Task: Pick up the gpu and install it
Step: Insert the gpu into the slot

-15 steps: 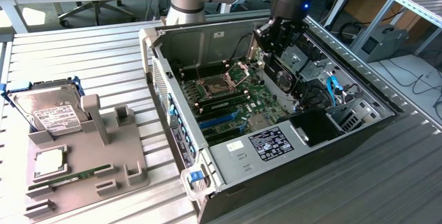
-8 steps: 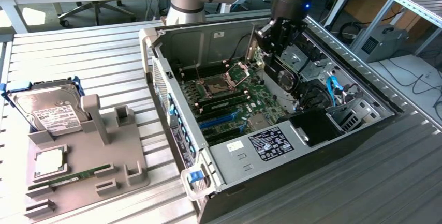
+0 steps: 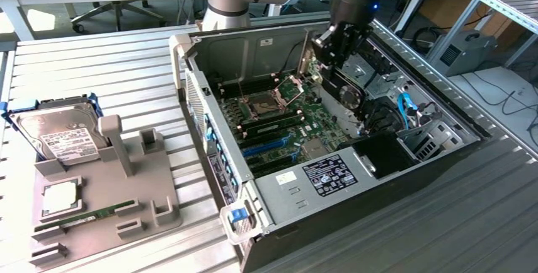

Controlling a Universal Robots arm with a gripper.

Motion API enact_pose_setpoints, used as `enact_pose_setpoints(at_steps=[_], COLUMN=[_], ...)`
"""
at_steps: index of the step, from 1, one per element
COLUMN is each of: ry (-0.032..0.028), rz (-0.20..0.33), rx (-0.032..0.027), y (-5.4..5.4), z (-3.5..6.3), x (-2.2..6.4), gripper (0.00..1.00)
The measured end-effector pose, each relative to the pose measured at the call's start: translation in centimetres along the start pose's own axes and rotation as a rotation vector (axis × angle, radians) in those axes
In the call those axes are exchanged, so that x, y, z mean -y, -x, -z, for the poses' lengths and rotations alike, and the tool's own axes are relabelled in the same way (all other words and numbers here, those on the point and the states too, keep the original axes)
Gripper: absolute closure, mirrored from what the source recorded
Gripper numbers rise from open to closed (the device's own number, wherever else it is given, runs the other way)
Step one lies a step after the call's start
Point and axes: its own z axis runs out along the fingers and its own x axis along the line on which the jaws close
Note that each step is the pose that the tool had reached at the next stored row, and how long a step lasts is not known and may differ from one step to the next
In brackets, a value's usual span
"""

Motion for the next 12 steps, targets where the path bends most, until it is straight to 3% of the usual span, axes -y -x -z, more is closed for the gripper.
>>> enact_pose_setpoints(at_steps=[12], ry=[0.0008], rz=[0.096], rx=[0.0051], y=[0.0], z=[-0.01], x=[0.0], gripper=[0.73])
